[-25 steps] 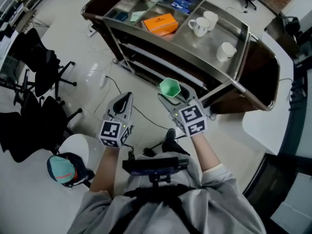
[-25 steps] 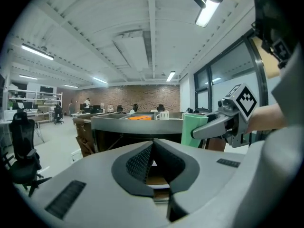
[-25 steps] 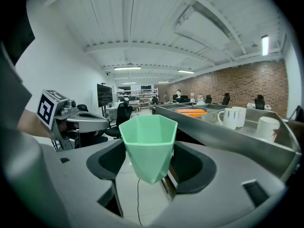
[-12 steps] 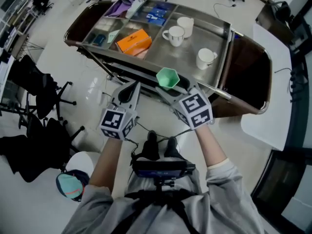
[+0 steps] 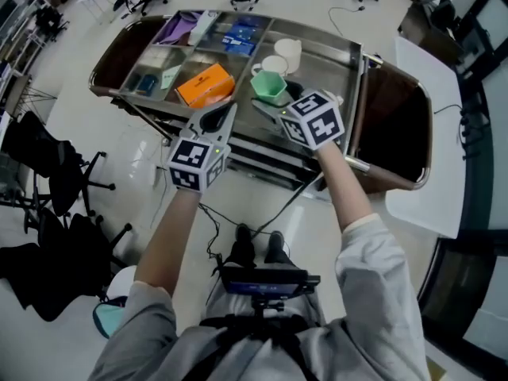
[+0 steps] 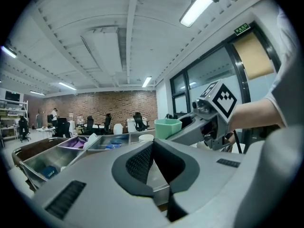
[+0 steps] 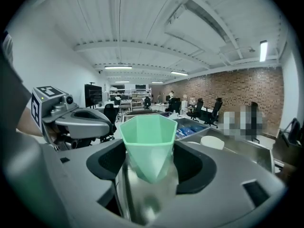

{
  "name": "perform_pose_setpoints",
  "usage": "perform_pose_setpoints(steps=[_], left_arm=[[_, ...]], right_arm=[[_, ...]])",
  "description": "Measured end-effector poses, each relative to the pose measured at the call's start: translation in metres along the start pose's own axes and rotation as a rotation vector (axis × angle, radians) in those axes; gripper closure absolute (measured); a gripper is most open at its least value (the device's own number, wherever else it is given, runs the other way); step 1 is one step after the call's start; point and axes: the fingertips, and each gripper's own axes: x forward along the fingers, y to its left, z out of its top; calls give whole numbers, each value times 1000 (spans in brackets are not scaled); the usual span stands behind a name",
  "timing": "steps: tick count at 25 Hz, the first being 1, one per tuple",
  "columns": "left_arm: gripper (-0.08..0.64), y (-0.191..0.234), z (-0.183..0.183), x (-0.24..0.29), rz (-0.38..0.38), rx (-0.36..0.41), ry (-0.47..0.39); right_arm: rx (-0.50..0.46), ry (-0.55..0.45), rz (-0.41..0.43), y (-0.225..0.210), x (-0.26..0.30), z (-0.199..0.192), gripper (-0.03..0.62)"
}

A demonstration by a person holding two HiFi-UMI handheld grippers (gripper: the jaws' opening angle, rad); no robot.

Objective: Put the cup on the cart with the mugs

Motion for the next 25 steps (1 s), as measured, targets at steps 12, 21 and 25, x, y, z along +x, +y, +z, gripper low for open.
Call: perform_pose_setpoints(steps=[12,21,25], left_arm=[[560,26,-15,29,-6,-12,23],[560,33,-24,34,-7,-28,26],[560,37,-28,31,1,-33,27]], right_arm=[[-8,144,184,-22,60,-38,270],[-31,248,216,-21,84,-57,270],[-36,310,223,-16,90,-70,270]])
